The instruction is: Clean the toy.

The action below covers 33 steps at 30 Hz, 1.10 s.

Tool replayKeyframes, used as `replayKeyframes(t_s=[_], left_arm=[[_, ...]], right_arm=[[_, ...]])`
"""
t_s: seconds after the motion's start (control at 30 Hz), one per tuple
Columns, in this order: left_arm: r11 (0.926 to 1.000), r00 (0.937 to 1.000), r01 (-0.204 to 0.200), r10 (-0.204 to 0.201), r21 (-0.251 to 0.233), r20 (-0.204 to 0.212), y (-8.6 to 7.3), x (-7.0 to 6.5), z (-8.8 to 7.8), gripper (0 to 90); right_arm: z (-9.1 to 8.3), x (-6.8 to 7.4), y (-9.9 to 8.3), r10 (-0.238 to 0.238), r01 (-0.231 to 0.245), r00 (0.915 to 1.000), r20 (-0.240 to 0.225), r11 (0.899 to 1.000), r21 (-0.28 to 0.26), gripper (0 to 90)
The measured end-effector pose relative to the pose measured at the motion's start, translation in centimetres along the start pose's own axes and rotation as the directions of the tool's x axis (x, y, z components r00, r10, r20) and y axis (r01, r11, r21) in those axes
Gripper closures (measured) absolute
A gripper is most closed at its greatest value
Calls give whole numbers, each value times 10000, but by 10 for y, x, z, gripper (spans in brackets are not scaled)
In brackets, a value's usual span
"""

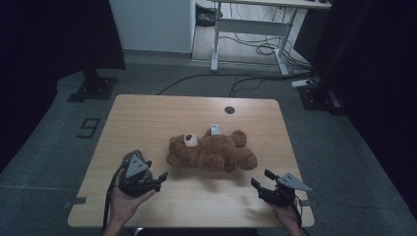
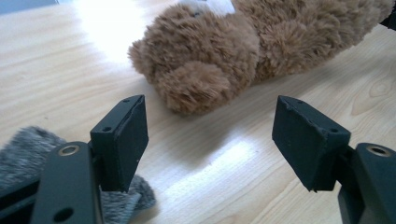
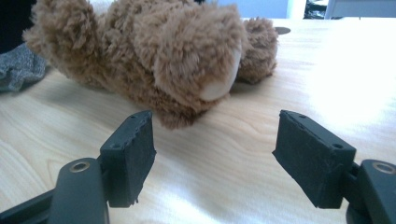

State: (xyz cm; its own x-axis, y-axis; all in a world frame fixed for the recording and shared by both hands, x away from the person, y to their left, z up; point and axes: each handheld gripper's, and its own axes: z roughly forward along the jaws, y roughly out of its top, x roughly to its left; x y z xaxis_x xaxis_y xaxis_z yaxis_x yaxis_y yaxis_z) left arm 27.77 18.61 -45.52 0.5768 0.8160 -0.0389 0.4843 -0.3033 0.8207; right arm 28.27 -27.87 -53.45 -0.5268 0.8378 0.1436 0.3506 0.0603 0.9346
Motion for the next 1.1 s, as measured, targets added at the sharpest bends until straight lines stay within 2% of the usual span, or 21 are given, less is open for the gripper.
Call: replayKeyframes(t_s=[0.23,0.37,0.53,0.8,1.1], left_arm=[[9993,9999,114,-116,362,61,-16,-1,10,284],[9973,9999,2,-11,733,121,-29,0,14,285],[9957,9999,-24,10,922,156,-37,1,18,288],[9960,9995,-116,88,890,312,-39,-1,19,290],[9960,9992,-119,84,881,390,-39,-2,17,291]], right_arm=[[-10,-4,-12,93,-93,10000,7,9994,335,295],[-8,-7,-14,226,-231,9997,105,9980,586,303],[-2,-4,-16,-129,113,9998,143,9937,1114,303],[-2,-3,-16,-156,140,9998,128,9932,1157,302],[-5,-5,-14,-124,108,9998,163,9955,946,293]])
